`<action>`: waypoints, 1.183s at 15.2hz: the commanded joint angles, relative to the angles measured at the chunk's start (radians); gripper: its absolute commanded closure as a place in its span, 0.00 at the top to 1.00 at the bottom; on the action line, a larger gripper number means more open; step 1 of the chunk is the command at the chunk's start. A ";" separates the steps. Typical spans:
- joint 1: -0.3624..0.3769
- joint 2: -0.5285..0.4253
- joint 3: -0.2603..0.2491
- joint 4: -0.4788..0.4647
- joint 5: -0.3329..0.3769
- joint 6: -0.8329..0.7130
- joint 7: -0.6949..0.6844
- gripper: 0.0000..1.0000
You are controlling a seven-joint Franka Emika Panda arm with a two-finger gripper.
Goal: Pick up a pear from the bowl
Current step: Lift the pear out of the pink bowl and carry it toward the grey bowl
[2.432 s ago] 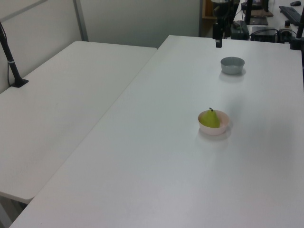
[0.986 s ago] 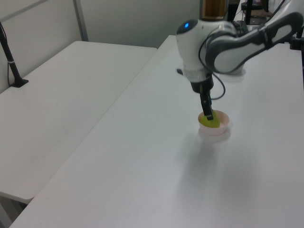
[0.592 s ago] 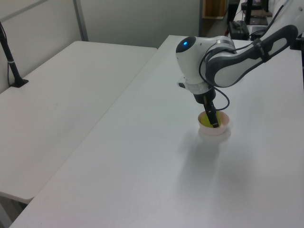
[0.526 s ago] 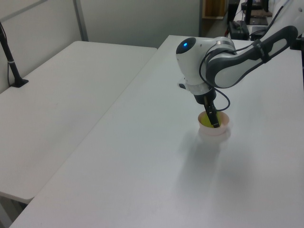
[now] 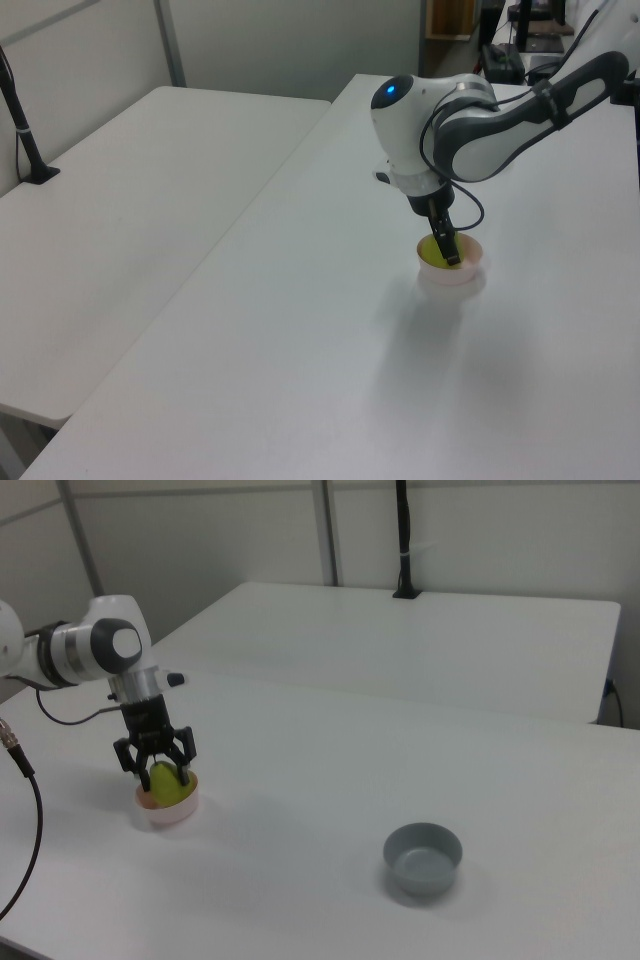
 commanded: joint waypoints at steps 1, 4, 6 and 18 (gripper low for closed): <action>0.004 -0.102 -0.002 0.007 0.003 -0.037 -0.019 0.33; -0.012 -0.142 -0.012 0.050 0.004 -0.112 -0.034 0.34; -0.036 -0.162 -0.015 0.065 0.016 -0.147 -0.043 0.34; -0.400 -0.069 -0.007 0.119 0.015 -0.063 -0.171 0.43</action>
